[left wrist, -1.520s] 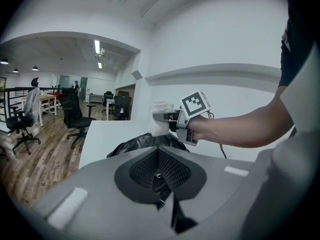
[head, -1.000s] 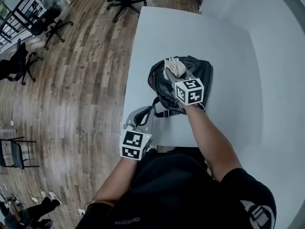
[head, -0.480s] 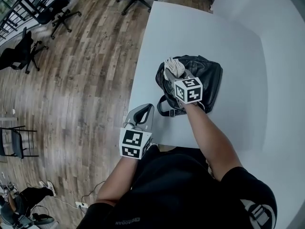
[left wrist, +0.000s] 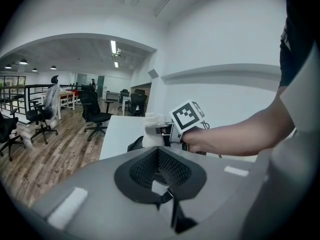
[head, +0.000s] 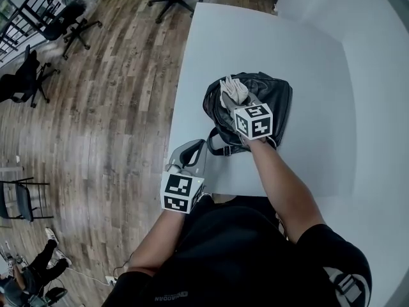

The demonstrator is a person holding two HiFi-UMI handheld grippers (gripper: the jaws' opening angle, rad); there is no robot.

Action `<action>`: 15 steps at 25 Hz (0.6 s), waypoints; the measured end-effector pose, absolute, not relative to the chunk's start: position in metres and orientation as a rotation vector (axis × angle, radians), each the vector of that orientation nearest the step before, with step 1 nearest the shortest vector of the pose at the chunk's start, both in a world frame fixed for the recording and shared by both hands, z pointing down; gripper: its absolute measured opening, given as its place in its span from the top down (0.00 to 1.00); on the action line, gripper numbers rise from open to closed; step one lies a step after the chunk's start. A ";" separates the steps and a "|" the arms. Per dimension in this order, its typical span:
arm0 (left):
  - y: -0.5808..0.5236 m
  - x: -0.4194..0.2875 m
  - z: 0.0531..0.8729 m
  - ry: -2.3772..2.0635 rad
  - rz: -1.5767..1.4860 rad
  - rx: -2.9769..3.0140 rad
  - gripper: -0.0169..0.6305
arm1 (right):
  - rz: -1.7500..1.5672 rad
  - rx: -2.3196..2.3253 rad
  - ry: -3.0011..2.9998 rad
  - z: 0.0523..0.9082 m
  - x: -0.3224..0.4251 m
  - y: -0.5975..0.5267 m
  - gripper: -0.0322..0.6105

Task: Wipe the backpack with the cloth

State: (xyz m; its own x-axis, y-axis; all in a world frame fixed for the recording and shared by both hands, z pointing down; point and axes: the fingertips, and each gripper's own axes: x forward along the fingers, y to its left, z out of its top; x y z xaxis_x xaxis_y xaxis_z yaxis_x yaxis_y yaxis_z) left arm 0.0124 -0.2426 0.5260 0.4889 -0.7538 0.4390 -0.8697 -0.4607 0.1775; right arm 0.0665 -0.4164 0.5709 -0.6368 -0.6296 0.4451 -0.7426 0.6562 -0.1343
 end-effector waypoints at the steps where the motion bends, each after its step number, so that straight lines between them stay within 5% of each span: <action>1: -0.242 0.015 0.526 -1.348 0.424 2.367 0.96 | 0.429 1.096 -2.513 0.569 0.071 -0.416 0.78; 15: -0.241 0.059 0.512 -1.223 0.432 2.475 0.96 | 0.369 1.249 -2.488 0.531 0.131 -0.409 0.78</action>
